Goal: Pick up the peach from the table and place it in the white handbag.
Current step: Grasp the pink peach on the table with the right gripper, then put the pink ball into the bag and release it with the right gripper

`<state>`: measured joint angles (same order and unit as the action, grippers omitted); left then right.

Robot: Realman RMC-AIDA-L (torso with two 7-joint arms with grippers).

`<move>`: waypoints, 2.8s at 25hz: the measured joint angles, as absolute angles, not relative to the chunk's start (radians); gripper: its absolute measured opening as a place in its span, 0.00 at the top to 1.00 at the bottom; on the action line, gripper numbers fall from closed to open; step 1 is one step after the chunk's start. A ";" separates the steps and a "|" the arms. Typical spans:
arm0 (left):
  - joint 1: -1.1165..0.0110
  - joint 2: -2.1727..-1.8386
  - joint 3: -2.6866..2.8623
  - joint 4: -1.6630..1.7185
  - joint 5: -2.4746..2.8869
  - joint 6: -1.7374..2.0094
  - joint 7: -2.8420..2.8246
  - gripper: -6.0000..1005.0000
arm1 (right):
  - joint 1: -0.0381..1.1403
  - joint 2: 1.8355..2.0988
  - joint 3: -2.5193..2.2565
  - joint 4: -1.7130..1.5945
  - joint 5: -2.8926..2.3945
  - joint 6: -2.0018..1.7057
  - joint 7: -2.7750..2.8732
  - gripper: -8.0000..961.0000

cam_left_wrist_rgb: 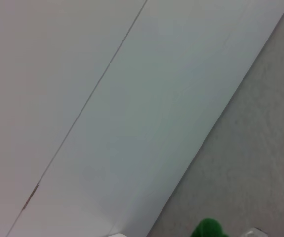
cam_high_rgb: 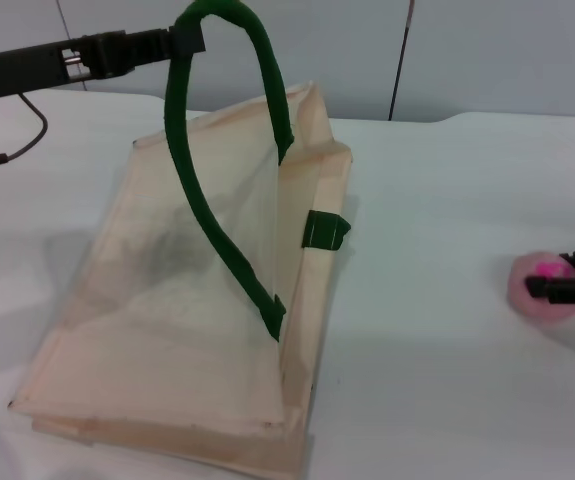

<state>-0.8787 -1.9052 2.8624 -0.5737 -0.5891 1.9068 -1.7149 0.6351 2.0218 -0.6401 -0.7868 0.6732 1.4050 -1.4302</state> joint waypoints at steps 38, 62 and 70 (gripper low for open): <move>-0.960 -1.904 2.862 -0.557 -0.658 1.907 -1.722 0.88 | 1.036 2.044 -1.016 -0.351 1.108 1.328 -1.669 0.50; -0.925 -1.904 2.862 -0.557 -0.684 1.877 -1.715 0.88 | 1.000 2.030 -1.222 -0.427 1.308 1.333 -1.638 0.25; -0.901 -1.904 2.862 -0.557 -0.702 1.865 -1.715 0.88 | 0.845 2.017 -1.214 -0.641 1.300 1.262 -1.530 0.10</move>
<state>-0.9010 -1.9036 2.8624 -0.5569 -0.7015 1.8653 -1.7149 0.8450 2.0167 -1.2140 -0.6405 1.3004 1.2617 -1.5300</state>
